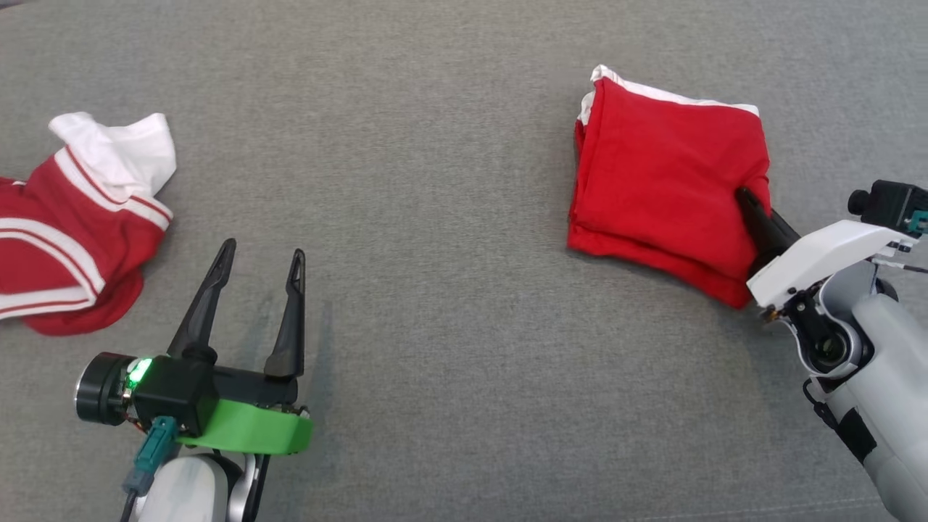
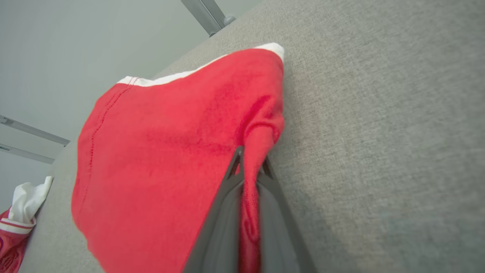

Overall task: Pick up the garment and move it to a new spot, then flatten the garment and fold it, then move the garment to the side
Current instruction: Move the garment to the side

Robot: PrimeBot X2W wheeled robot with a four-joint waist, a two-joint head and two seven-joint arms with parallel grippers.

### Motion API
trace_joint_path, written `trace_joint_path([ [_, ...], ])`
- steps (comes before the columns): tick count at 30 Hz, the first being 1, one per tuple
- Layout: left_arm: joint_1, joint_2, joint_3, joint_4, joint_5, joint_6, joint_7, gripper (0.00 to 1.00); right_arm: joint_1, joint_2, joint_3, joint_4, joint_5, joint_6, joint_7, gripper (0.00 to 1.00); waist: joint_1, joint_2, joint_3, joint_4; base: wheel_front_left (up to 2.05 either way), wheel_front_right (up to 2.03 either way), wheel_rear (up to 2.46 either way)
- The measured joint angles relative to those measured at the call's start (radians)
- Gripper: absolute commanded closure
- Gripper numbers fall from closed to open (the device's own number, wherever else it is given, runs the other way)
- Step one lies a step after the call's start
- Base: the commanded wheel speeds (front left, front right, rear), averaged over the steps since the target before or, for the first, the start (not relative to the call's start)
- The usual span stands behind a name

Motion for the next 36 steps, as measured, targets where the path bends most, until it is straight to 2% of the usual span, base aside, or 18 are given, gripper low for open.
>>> trace_joint_path([
  [15,-0.016,0.077,-0.012,-0.089,0.015,0.000,0.000,0.00,0.021,-0.023,0.125,-0.021,-0.006,0.000,-0.121,1.00,0.0000,0.0000,0.040,-0.233,0.00,0.00,0.00],
  [18,-0.019,0.080,-0.012,-0.107,-0.021,0.000,0.000,0.00,0.005,-0.041,0.156,-0.012,-0.045,0.000,-0.141,1.00,0.0000,0.0000,0.059,-0.264,0.00,0.00,0.00],
  [23,-0.053,0.109,-0.015,-0.172,-0.042,0.000,0.000,0.00,-0.061,-0.056,0.166,0.012,-0.089,0.000,-0.169,1.00,0.0000,0.0000,0.113,-0.291,0.00,0.00,0.00],
  [27,-0.084,0.144,-0.030,-0.223,-0.049,0.000,0.000,0.00,-0.132,-0.088,0.159,0.056,-0.171,0.000,-0.189,1.00,0.0000,0.0000,0.164,-0.303,0.00,0.00,0.00],
  [33,-0.133,0.188,-0.049,-0.289,-0.057,0.000,0.000,0.00,-0.238,-0.131,0.089,0.129,-0.314,0.000,-0.210,1.00,0.0000,0.0000,0.245,-0.310,0.00,0.00,0.00],
  [36,-0.154,0.210,-0.056,-0.316,-0.062,0.000,0.000,0.00,-0.278,-0.164,0.021,0.155,-0.386,0.001,-0.217,1.00,0.0000,0.0000,0.284,-0.310,0.00,0.00,0.00],
])
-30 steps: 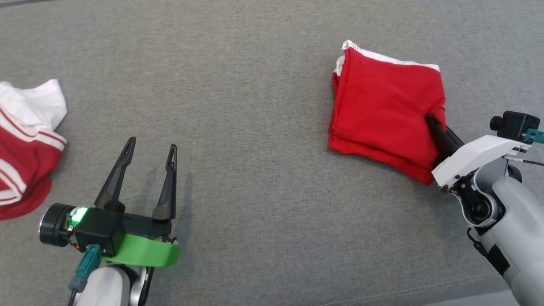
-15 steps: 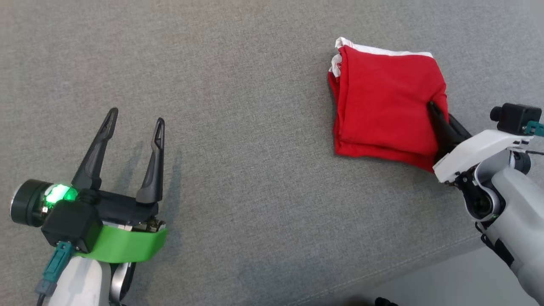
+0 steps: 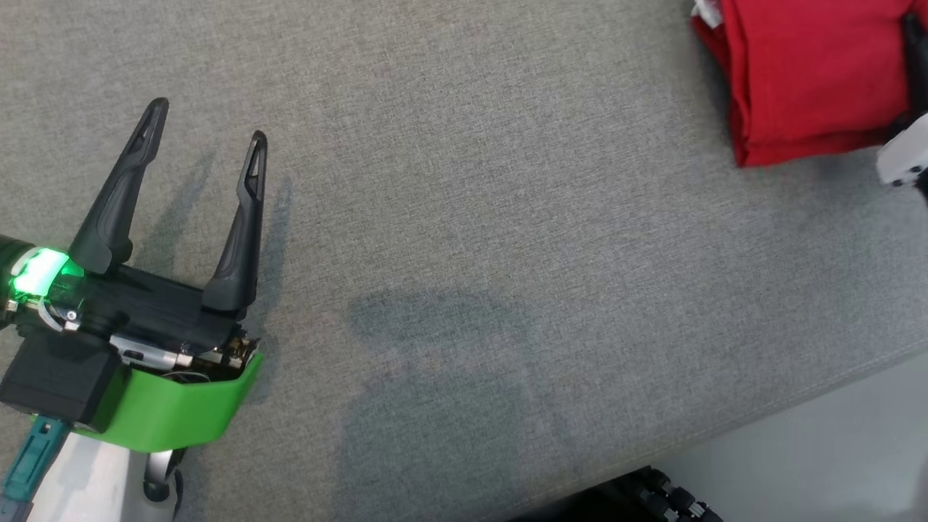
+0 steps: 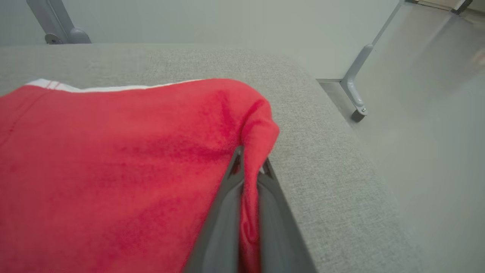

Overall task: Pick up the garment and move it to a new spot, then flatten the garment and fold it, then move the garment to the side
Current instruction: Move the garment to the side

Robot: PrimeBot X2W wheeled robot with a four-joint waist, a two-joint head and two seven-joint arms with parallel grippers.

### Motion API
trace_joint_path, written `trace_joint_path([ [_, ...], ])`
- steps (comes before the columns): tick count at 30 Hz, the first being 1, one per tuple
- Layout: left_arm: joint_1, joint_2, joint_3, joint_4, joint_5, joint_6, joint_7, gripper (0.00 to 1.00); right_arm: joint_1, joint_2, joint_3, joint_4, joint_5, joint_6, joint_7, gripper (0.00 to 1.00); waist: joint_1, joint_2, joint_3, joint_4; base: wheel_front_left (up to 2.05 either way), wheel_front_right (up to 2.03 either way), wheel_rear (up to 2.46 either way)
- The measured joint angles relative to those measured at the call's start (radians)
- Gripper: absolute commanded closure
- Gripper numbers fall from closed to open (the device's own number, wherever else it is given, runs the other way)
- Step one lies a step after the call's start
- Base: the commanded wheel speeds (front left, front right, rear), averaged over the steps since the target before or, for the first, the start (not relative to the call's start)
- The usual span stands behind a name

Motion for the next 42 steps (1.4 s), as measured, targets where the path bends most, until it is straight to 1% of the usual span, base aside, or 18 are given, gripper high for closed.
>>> trace_joint_path([
  [4,-0.016,0.025,-0.006,-0.023,-0.012,0.000,0.000,0.00,-0.025,-0.035,-0.113,0.024,-0.103,0.000,-0.003,1.00,0.0001,0.0000,0.046,0.007,0.00,0.00,0.00],
  [9,-0.035,0.050,-0.018,-0.047,-0.008,0.000,0.000,0.00,-0.049,-0.074,-0.240,0.014,-0.247,0.000,-0.005,1.00,0.0001,0.0000,0.090,0.024,0.00,0.00,0.00],
  [14,-0.047,0.064,-0.026,-0.066,-0.008,0.000,0.000,0.00,-0.058,-0.050,-0.334,0.014,-0.376,0.000,-0.001,0.99,0.0001,0.0000,0.120,0.048,0.00,0.00,0.00],
  [15,-0.048,0.066,-0.027,-0.068,-0.008,0.000,0.000,0.00,-0.065,-0.042,-0.358,0.016,-0.405,0.000,0.001,0.82,0.0001,0.0000,0.125,0.052,0.00,0.00,0.00],
  [16,-0.049,0.070,-0.029,-0.068,-0.008,0.000,0.000,0.00,-0.070,-0.033,-0.384,0.016,-0.436,0.000,0.003,0.61,0.0001,0.0000,0.129,0.056,0.00,0.00,0.00],
  [17,-0.051,0.072,-0.030,-0.069,-0.008,0.000,0.000,0.00,-0.073,-0.020,-0.412,0.016,-0.454,0.000,0.008,0.33,0.0001,0.0000,0.132,0.060,0.00,0.00,0.00],
  [18,-0.052,0.073,-0.031,-0.069,-0.008,0.000,0.000,0.00,-0.074,-0.003,-0.437,0.016,-0.464,0.000,0.012,0.00,0.0001,0.0000,0.134,0.065,0.00,0.00,0.00],
  [20,-0.053,0.076,-0.031,-0.068,-0.008,0.000,0.000,0.00,-0.073,0.021,-0.479,0.017,-0.505,0.000,0.023,0.00,0.0001,0.0000,0.136,0.072,0.00,0.00,0.00],
  [25,-0.054,0.064,-0.029,-0.061,-0.008,0.000,0.000,0.00,-0.063,0.057,-0.627,0.017,-0.630,0.000,0.054,0.00,0.0000,0.0000,0.120,0.081,0.00,0.00,0.00],
  [27,-0.054,0.056,-0.030,-0.057,-0.008,0.000,0.000,0.00,-0.060,0.073,-0.687,0.001,-0.688,0.000,0.054,0.00,0.0000,0.0000,0.109,0.085,0.00,0.00,0.00],
  [29,-0.054,0.045,-0.032,-0.053,-0.010,0.000,0.000,0.00,-0.056,0.100,-0.726,-0.028,-0.739,0.000,0.054,0.00,0.0000,0.0000,0.096,0.089,0.00,0.00,0.00],
  [32,-0.052,0.025,-0.036,-0.037,-0.010,0.000,0.000,0.00,-0.038,0.167,-0.725,-0.076,-0.783,0.000,0.053,0.00,0.0000,0.0000,0.071,0.095,0.00,0.00,0.00],
  [35,-0.042,-0.003,-0.032,-0.008,-0.010,0.000,0.000,0.00,-0.019,0.221,-0.708,-0.119,-0.775,0.000,0.040,0.00,0.0000,0.0000,0.039,0.102,0.00,0.00,0.00],
  [40,0.005,-0.064,0.008,0.081,-0.009,0.002,0.000,0.00,0.042,0.296,-0.615,-0.156,-0.735,0.000,0.016,0.00,-0.0001,0.0000,-0.026,0.119,0.00,0.00,0.00],
  [42,0.031,-0.094,0.028,0.139,-0.025,0.003,0.000,0.00,0.073,0.331,-0.574,-0.161,-0.720,0.000,0.008,0.00,-0.0001,0.0000,-0.056,0.126,0.00,0.00,0.00],
])
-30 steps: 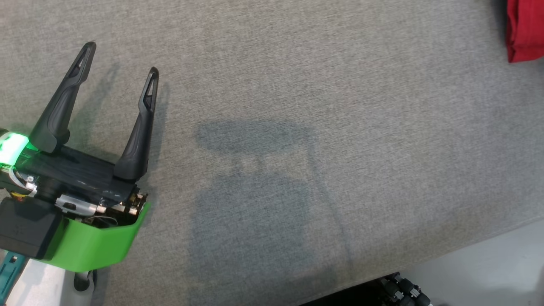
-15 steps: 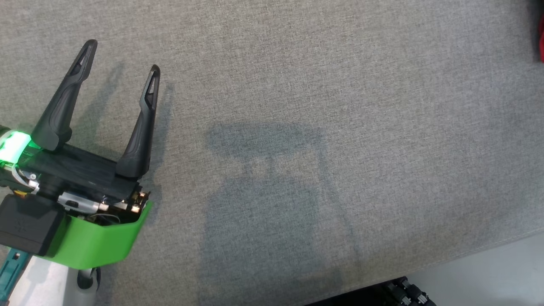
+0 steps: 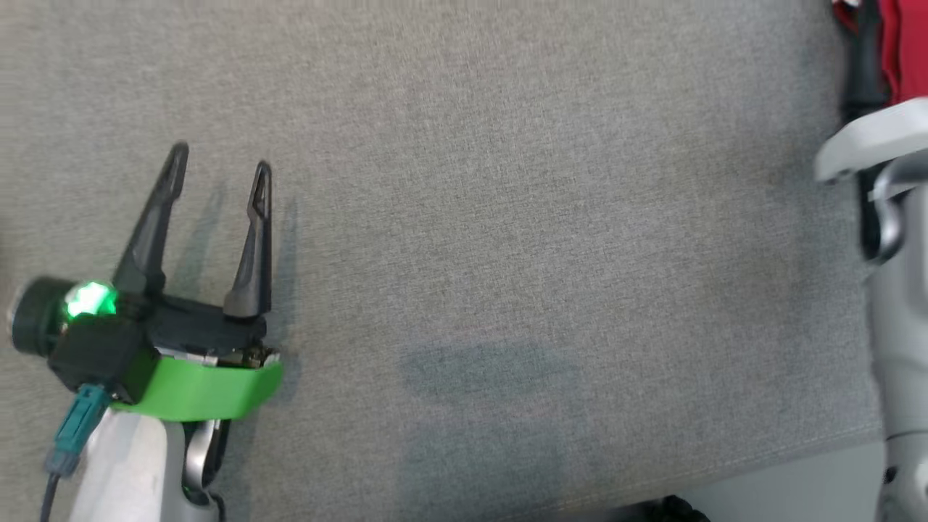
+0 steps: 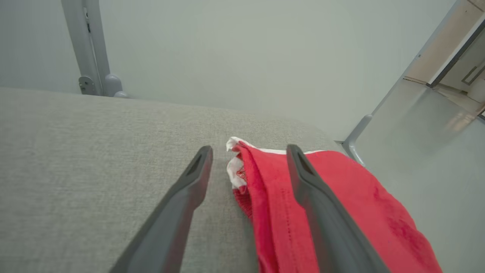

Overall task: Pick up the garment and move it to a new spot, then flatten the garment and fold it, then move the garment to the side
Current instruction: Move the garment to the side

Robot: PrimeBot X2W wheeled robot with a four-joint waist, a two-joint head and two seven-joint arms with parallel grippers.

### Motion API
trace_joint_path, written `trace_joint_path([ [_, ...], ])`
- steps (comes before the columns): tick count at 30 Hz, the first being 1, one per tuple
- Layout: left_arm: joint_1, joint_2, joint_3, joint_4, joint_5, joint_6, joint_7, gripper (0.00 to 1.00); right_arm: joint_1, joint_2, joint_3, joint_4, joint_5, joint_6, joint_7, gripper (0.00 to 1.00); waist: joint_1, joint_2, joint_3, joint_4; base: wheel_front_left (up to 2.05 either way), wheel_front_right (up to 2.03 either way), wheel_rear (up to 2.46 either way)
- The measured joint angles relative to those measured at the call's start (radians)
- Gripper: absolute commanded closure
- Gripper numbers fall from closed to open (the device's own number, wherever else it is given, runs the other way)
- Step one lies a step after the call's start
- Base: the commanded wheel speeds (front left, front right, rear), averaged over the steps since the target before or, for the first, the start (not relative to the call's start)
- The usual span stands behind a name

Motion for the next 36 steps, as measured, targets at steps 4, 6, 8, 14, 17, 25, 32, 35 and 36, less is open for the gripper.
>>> trace_joint_path([
  [4,0.045,-0.052,0.041,0.158,-0.056,0.000,0.000,0.00,0.071,0.058,0.085,0.009,0.008,0.000,-0.010,0.00,0.0000,0.0000,-0.066,0.018,0.00,0.00,0.00],
  [6,0.046,-0.058,0.050,0.181,-0.056,0.000,0.000,0.00,0.091,0.066,0.109,0.013,0.005,0.000,-0.011,0.00,0.0000,0.0000,-0.082,0.024,0.00,0.00,0.00],
  [8,0.046,-0.074,0.073,0.203,-0.059,0.000,0.000,0.00,0.132,0.084,0.141,0.007,-0.007,0.000,-0.013,0.00,0.0000,0.0000,-0.115,0.036,0.00,0.00,0.00],
  [14,0.083,-0.111,0.127,0.215,-0.056,-0.002,0.000,0.00,0.276,0.145,0.155,-0.098,-0.010,0.000,-0.013,0.00,0.0000,0.0000,-0.206,0.080,0.00,0.00,0.00],
  [17,0.108,-0.119,0.136,0.231,-0.005,-0.002,0.000,0.00,0.350,0.177,0.161,-0.149,0.009,0.000,-0.013,0.00,0.0000,0.0000,-0.260,0.111,0.00,0.00,0.00],
  [25,0.156,-0.133,0.107,0.278,0.009,-0.003,0.000,0.00,0.458,0.191,0.218,-0.258,0.016,0.000,-0.014,0.00,-0.0001,0.0000,-0.369,0.154,0.00,0.00,0.00],
  [32,0.222,-0.142,0.098,0.218,0.028,-0.003,0.000,0.00,0.591,0.191,0.219,-0.402,0.048,0.000,-0.014,0.00,-0.0001,0.0000,-0.449,0.185,0.00,0.00,0.00],
  [35,0.244,-0.145,0.094,0.170,0.061,-0.003,0.000,0.00,0.646,0.191,0.219,-0.449,0.066,0.000,-0.014,0.00,-0.0001,0.0000,-0.470,0.197,0.00,0.00,0.00],
  [36,0.252,-0.148,0.098,0.157,0.061,-0.003,0.000,0.00,0.665,0.191,0.221,-0.462,0.066,0.000,-0.014,0.00,-0.0001,0.0000,-0.475,0.201,0.00,0.00,0.00],
])
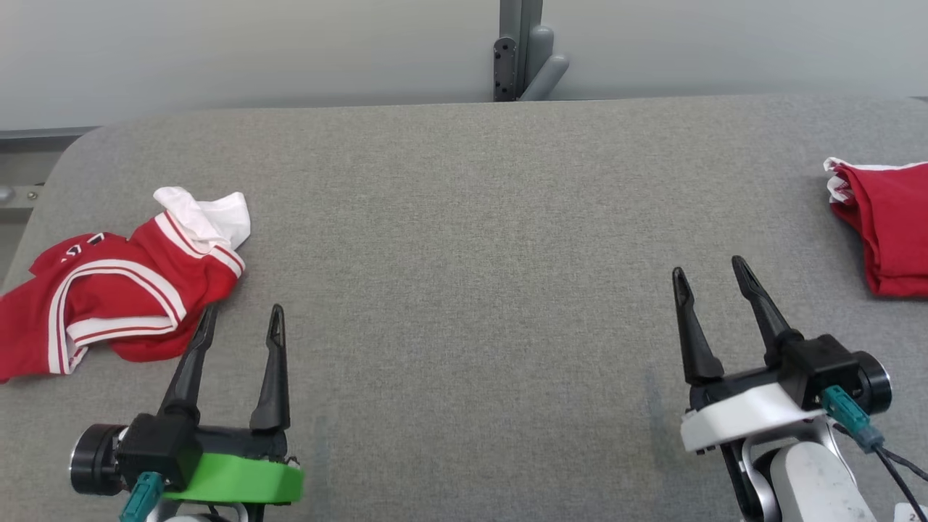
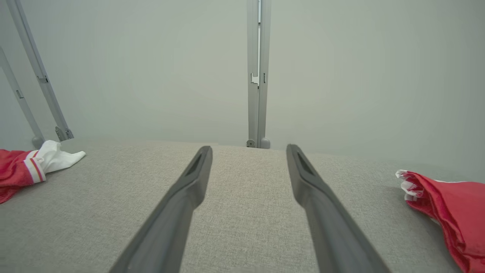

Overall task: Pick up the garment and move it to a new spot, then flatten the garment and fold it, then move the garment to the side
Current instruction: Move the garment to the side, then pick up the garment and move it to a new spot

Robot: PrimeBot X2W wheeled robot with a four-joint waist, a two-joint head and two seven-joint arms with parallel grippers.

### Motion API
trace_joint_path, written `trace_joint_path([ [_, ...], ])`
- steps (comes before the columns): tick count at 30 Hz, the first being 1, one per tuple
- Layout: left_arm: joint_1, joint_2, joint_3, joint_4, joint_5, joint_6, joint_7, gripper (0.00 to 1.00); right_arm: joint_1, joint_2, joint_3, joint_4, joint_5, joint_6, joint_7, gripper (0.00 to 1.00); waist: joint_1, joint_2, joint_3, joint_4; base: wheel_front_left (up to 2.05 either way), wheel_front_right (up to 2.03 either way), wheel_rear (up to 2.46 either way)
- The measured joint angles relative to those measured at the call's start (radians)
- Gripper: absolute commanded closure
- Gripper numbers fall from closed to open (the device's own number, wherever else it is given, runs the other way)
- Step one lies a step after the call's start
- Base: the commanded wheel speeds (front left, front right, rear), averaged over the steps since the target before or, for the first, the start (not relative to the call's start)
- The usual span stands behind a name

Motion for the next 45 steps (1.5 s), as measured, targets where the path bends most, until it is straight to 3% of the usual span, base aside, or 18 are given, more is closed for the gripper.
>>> trace_joint_path([
  [9,0.050,-0.007,-0.005,-0.024,0.032,0.000,0.000,0.00,0.146,0.000,-0.002,-0.098,-0.001,0.000,0.000,0.00,0.0000,0.0000,-0.014,0.017,0.00,0.00,0.00],
  [37,0.066,-0.014,0.017,0.057,0.012,0.000,0.000,0.00,0.177,0.000,-0.012,-0.115,0.019,0.000,0.000,0.00,0.0000,0.0000,-0.045,0.018,0.00,0.00,0.00],
  [45,0.064,-0.015,0.011,0.067,-0.001,0.004,0.000,0.00,0.183,0.000,0.003,-0.125,0.017,0.000,0.000,0.00,0.0000,0.0000,-0.047,0.054,0.00,0.00,0.00],
])
